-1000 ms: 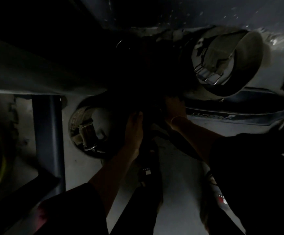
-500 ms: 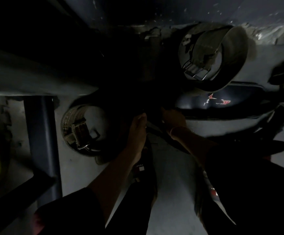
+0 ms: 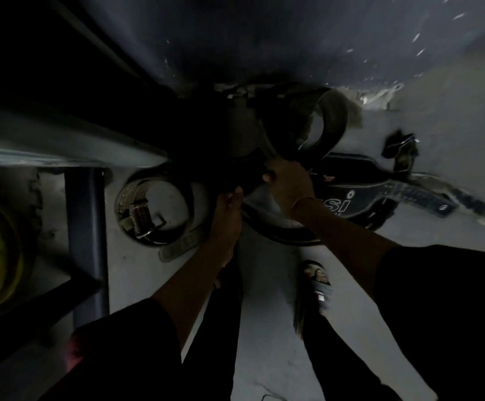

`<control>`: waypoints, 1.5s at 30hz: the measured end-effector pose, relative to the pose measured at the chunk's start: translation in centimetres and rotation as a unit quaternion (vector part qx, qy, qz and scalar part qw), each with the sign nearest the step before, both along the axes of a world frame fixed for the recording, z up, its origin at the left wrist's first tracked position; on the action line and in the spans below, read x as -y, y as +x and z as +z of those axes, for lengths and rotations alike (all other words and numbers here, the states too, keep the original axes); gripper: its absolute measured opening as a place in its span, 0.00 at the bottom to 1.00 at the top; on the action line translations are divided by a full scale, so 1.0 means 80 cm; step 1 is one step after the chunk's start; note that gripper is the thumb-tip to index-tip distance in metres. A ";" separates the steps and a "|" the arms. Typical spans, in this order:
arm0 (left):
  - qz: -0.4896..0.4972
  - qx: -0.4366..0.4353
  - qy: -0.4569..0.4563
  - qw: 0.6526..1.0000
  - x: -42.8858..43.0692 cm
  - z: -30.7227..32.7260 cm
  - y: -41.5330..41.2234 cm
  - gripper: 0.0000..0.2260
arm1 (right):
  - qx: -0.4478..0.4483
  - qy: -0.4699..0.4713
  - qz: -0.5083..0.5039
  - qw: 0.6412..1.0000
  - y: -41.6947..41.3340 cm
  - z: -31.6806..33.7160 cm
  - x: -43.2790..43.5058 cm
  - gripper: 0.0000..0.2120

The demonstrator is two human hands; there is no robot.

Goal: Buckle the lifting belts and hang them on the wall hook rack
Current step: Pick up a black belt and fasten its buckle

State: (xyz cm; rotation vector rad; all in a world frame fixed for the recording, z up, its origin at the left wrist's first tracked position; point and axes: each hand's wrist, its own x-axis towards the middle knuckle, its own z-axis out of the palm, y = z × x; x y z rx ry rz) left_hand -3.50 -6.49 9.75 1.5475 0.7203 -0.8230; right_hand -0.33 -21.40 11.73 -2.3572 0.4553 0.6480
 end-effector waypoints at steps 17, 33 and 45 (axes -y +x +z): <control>0.110 0.236 -0.145 0.954 0.106 0.597 0.020 0.18 | 0.206 0.247 -0.287 0.902 -0.076 0.572 0.070 0.09; -0.029 0.528 -0.197 0.826 0.060 0.946 0.011 0.10 | 0.438 0.356 -0.250 0.787 -0.086 0.936 0.013 0.07; -0.083 0.619 -0.205 0.754 0.052 1.124 0.017 0.17 | 0.556 0.417 -0.169 0.699 -0.130 1.077 -0.004 0.08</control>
